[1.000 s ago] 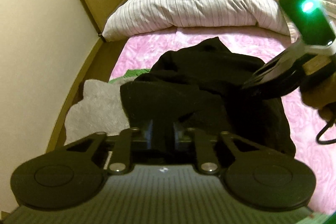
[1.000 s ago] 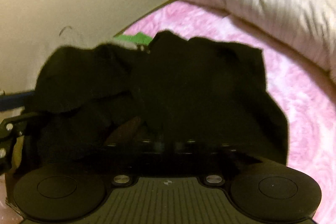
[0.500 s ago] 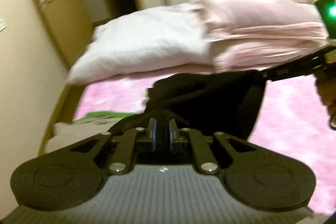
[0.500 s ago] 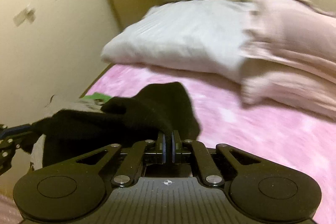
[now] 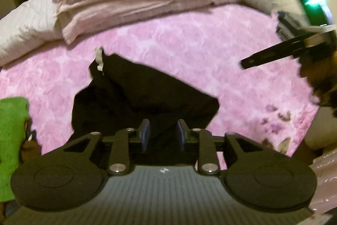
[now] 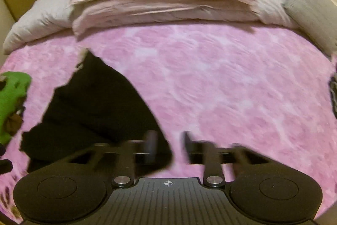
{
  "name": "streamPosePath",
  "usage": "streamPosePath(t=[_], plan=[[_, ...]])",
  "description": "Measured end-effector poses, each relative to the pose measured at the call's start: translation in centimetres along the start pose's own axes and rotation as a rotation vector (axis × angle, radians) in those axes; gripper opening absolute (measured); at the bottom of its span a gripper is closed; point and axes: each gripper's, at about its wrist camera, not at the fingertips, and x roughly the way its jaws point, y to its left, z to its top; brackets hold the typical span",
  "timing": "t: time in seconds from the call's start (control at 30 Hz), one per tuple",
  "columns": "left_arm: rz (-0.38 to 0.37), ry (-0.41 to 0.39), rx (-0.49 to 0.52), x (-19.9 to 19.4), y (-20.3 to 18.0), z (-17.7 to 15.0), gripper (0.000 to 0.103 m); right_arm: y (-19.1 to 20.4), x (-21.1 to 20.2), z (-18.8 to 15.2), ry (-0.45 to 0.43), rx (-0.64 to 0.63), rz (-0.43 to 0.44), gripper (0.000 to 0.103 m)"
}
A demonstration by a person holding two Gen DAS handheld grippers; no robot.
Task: Fold large clothes
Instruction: 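Lift the black sweater with both grippers and carry it across the bed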
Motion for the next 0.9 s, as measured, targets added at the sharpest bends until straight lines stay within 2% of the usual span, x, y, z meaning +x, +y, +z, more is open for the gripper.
streamPosePath(t=[0.07,0.13,0.23,0.37,0.53,0.63,0.73,0.77,0.83,0.87,0.9], plan=[[0.040,0.019,-0.001,0.4,1.0,-1.2,0.038,-0.5,-0.6,-1.2,-0.001,-0.001,0.014,0.060],[0.093,0.041,-0.003,1.1,2.6,-2.3,0.051,-0.2,0.1,-1.9,0.023,-0.017,0.049,0.060],[0.148,0.080,0.008,1.8,6.0,-4.1,0.052,2.4,1.9,-2.4,0.050,-0.077,0.110,0.060],[0.206,0.085,0.033,4.6,11.0,-4.6,0.056,8.8,5.6,-1.8,0.048,-0.202,0.171,0.060],[0.211,0.059,0.039,9.7,17.1,-3.3,0.058,16.0,11.9,0.2,0.009,-0.271,0.203,0.060],[0.196,0.049,0.043,13.2,19.8,-2.2,0.058,19.1,16.7,1.7,-0.009,-0.324,0.176,0.060],[0.171,0.043,0.059,16.2,21.4,-1.0,0.059,21.0,21.1,2.3,0.020,-0.386,0.130,0.060],[0.158,0.041,0.067,17.1,21.8,-0.5,0.059,21.1,22.3,2.4,0.035,-0.403,0.112,0.058],[0.130,0.037,0.078,18.3,22.2,0.4,0.063,20.4,22.9,2.5,0.046,-0.401,0.099,0.034],[0.113,0.035,0.079,18.6,22.0,0.8,0.064,19.8,22.8,2.7,0.046,-0.385,0.097,0.028],[0.091,0.032,0.078,18.9,21.9,1.3,0.066,19.2,22.3,2.9,0.045,-0.366,0.099,0.017]])
